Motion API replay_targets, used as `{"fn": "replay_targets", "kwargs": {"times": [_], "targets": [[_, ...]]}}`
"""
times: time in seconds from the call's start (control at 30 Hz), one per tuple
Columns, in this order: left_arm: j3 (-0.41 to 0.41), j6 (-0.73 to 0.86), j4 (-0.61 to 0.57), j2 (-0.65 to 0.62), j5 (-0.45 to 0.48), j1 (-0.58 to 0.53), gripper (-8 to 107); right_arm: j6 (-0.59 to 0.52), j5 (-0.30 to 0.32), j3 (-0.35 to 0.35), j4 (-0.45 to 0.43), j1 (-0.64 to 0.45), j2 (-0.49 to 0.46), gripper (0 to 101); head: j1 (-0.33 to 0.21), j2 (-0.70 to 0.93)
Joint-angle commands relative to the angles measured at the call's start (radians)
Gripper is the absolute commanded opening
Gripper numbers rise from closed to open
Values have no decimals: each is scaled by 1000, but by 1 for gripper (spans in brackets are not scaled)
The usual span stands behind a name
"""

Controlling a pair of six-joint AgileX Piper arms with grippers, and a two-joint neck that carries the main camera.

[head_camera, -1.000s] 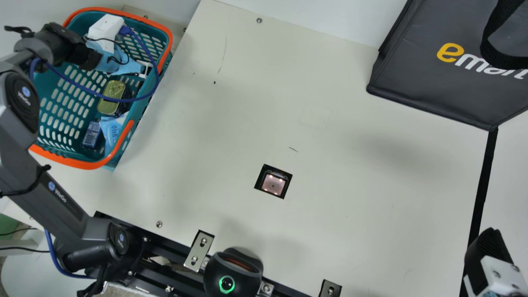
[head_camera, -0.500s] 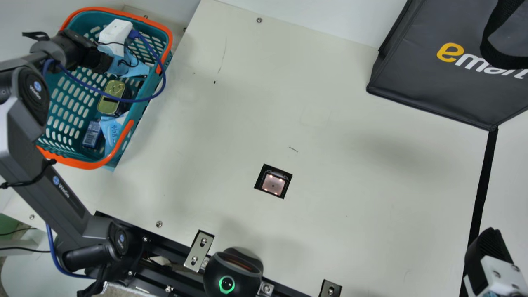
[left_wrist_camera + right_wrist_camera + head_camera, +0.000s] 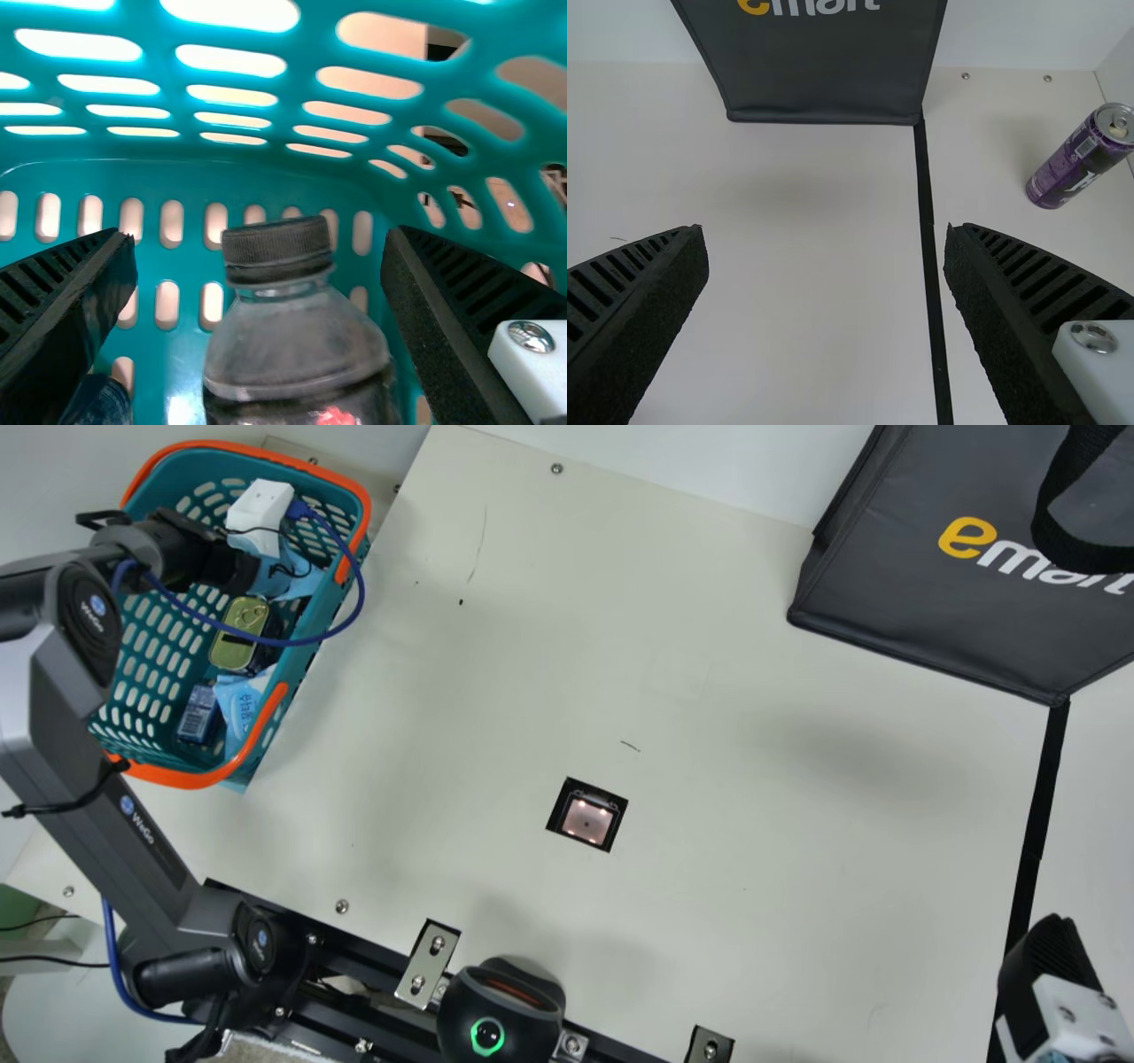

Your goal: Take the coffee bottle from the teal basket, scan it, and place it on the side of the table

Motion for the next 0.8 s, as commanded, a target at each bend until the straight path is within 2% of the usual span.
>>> {"fn": "replay_targets", "kwargs": {"times": [0.0,0.27,0.67,0.77], "targets": [[0,-7,1,6,-7,-3,90,0,0,0,0,0,0,95,-29,4],[-20,-81,42,37,-34,-19,90,0,0,0,0,0,0,95,-29,4],[-93,-295,202,64,-17,-47,90,0,0,0,0,0,0,95,-29,4],[-113,-344,241,71,-4,-52,70,0,0,0,0,0,0,95,-29,4]]}}
